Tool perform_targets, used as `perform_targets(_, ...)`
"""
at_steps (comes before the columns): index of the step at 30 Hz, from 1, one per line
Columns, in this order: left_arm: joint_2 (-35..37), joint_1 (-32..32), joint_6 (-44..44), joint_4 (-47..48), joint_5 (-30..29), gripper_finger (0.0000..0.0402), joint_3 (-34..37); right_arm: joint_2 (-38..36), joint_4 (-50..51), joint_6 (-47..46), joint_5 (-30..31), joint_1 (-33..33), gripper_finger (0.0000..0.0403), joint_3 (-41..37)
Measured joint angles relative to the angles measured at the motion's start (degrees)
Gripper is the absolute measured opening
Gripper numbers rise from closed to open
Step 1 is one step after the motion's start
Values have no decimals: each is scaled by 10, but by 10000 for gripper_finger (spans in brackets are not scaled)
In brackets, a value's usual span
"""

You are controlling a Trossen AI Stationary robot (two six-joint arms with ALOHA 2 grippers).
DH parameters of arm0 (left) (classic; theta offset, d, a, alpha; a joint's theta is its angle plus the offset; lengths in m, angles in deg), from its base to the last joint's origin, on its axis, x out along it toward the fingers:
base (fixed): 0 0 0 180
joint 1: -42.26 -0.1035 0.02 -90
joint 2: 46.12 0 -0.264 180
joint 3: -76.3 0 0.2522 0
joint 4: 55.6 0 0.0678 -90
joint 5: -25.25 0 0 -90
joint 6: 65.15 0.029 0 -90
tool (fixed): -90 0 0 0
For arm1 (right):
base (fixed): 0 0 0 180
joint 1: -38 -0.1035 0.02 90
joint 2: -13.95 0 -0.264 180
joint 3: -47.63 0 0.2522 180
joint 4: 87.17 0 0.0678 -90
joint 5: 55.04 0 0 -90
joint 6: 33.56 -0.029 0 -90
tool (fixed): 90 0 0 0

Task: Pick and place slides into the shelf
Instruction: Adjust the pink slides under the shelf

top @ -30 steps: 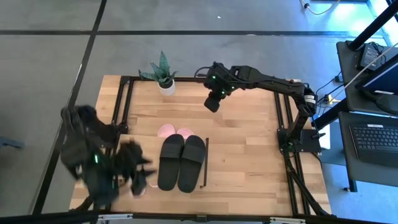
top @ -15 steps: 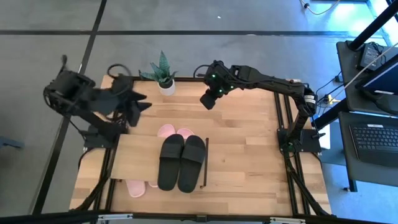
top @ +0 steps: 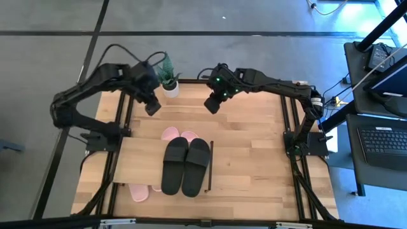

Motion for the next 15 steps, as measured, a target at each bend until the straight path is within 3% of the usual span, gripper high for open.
perform_targets(4, -4, -73, 89, -101, 117, 185, 79, 0, 0, 0, 0, -5, 19, 0)
perform_targets(6, -5, -98, 115, -147, 126, 185, 111, 0, 0, 1, 0, -8, 19, 0)
perform_targets(12, -4, -118, 112, -201, -23, 185, 171, 0, -2, -1, 2, -13, 19, 0)
perform_targets(15, -4, -118, 127, -202, -54, 185, 195, 2, 0, -16, 4, -15, 19, 0)
